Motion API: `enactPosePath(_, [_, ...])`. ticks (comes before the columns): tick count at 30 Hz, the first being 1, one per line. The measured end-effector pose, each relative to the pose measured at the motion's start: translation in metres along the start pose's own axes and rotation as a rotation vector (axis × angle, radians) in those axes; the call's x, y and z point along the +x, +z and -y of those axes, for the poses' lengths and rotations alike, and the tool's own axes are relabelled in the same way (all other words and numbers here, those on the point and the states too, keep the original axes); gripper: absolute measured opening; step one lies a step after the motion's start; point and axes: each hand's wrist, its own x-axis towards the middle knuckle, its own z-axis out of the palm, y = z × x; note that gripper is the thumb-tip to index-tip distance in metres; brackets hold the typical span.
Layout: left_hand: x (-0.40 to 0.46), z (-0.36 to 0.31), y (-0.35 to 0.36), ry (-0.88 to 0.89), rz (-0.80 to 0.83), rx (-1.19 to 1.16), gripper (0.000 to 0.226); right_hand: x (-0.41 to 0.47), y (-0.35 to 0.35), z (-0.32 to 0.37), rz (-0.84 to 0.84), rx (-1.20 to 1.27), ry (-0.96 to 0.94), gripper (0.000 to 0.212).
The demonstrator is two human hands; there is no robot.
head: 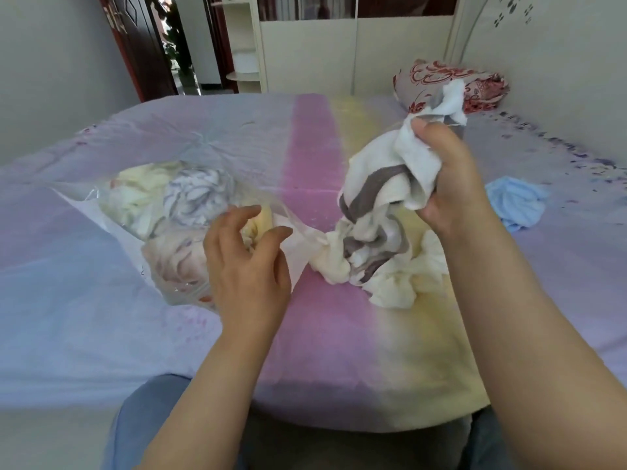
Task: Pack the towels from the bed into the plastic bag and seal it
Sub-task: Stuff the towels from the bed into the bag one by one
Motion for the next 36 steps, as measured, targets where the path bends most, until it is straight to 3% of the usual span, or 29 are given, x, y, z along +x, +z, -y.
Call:
enactPosePath(3, [0.002, 0.019, -0.012, -0.041, 0.127, 0.188, 0.024, -0.002, 0.016, -0.008, 0.127, 0.374, 0.118, 0.021])
enactPosePath(6, [0.004, 0.036, -0.021, -0.096, 0.291, 0.274, 0.028, -0.011, 0.024, -0.043, 0.149, 0.281, 0.178, 0.014])
enactPosePath(8, [0.007, 0.042, -0.025, -0.129, 0.361, 0.286, 0.039, -0.025, 0.027, -0.074, 0.157, -0.088, 0.201, 0.011])
enactPosePath(10, [0.01, 0.047, -0.026, -0.126, 0.412, 0.254, 0.053, -0.043, 0.024, -0.108, 0.274, -0.53, 0.267, 0.038])
enactPosePath(12, [0.013, 0.053, -0.027, -0.094, 0.454, 0.201, 0.061, -0.057, 0.011, -0.144, 0.414, -1.162, 0.243, 0.055])
enactPosePath(13, [0.014, 0.056, -0.028, -0.078, 0.478, 0.181, 0.063, -0.064, 0.003, -0.158, 0.429, -1.456, 0.219, 0.062])
enactPosePath(15, [0.015, 0.062, -0.031, -0.048, 0.531, 0.165, 0.071, -0.08, -0.007, -0.173, 0.332, -1.687, 0.294, 0.077])
enactPosePath(19, [0.013, 0.065, -0.034, -0.057, 0.658, 0.098, 0.087, -0.092, -0.014, -0.188, 0.186, -1.763, 0.452, 0.098])
enactPosePath(23, [0.011, 0.062, -0.033, -0.198, 0.652, -0.055, 0.091, -0.076, -0.005, -0.172, 0.22, -1.595, 0.518, 0.071])
enactPosePath(27, [0.015, 0.068, -0.036, -0.432, 0.564, -0.208, 0.071, -0.069, 0.031, -0.146, 0.193, -1.063, 0.337, 0.052])
enactPosePath(30, [0.014, 0.066, -0.038, -0.541, 0.412, -0.272, 0.047, -0.048, 0.07, -0.166, 0.129, -1.089, 0.047, 0.04])
enactPosePath(32, [0.012, 0.063, -0.038, -0.594, 0.349, -0.303, 0.043, -0.033, 0.085, -0.201, 0.119, -1.14, -0.028, 0.036])
enactPosePath(36, [0.008, 0.068, -0.038, -0.638, 0.316, -0.335, 0.04, -0.018, 0.081, -0.259, 0.544, -1.339, 0.228, 0.06])
